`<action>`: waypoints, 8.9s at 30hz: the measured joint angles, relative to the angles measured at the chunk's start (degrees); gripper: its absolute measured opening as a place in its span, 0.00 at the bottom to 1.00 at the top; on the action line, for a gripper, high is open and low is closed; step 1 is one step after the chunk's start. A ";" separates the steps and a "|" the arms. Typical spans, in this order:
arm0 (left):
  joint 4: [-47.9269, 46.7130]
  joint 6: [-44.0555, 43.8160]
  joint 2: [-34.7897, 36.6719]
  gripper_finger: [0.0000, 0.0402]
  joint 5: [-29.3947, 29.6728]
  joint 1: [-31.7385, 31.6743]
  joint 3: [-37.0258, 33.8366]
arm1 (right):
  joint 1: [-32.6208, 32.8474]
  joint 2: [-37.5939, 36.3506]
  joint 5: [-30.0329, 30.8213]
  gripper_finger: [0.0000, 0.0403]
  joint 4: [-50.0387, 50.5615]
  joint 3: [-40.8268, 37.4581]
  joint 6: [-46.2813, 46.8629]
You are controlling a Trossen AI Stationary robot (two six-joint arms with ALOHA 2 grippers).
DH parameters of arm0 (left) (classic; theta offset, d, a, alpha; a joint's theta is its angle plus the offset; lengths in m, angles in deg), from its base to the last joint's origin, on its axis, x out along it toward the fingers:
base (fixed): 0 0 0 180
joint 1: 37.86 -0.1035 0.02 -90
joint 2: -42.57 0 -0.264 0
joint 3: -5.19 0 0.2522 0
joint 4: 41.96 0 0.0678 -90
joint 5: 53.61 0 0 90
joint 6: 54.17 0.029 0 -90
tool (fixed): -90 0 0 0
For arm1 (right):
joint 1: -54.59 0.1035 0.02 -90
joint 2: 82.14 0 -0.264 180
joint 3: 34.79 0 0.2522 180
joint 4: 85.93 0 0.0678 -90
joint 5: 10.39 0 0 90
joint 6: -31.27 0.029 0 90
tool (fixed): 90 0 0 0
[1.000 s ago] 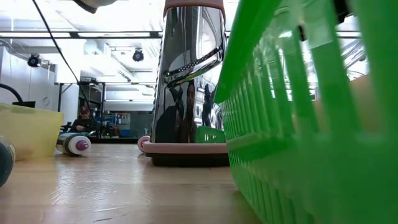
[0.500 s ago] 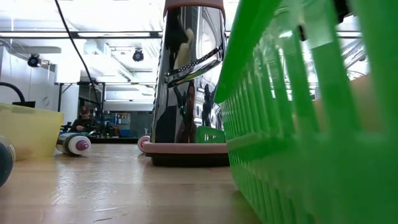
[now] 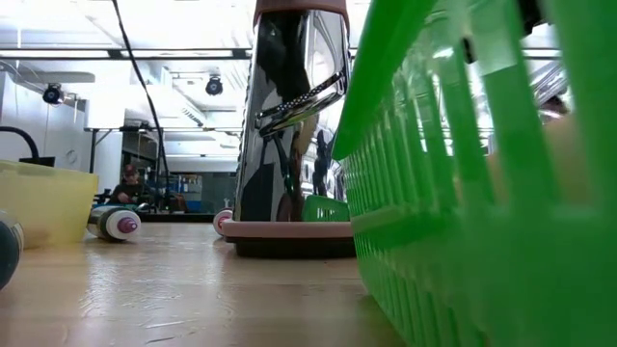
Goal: Pick & Place Food Item
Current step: Put the yellow donut into the green bin, then put the pink food coloring bottle into the transparent bin, then put the violet food coloring bottle into the transparent bin
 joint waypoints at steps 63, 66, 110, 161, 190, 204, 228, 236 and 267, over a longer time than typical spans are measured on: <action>9.93 -0.04 -8.24 0.58 -13.00 -4.53 0.00 | 0.00 0.02 -0.09 0.49 -0.61 0.00 0.59; 9.93 0.31 -8.24 0.64 -13.00 -4.53 0.00 | 0.00 0.00 -0.09 0.49 -0.61 0.00 0.60; 6.23 4.68 51.72 0.66 23.21 1.64 -42.15 | -6.07 11.04 -11.06 0.49 38.53 16.61 15.96; 10.95 -1.14 61.24 0.66 26.51 -1.42 -54.36 | -42.90 36.96 -35.48 0.49 14.37 24.01 -0.87; 10.93 -0.92 61.24 0.66 26.08 -1.64 -54.40 | -49.15 49.40 -33.04 0.49 31.91 39.11 -7.00; 10.93 -0.90 61.24 0.66 26.08 -2.01 -54.38 | -49.36 54.10 -40.10 0.49 32.96 44.21 -7.79; 10.93 -0.47 61.24 0.66 26.07 -2.51 -54.38 | -48.74 55.93 -41.18 0.49 34.80 46.95 -9.94; 11.25 -0.46 61.24 0.66 26.08 -2.93 -54.38 | -48.63 55.93 -42.82 0.47 34.84 46.95 -10.58; 11.78 -3.06 61.26 0.66 23.88 -4.14 -54.36 | -44.22 51.94 -32.72 0.02 43.36 46.79 -9.32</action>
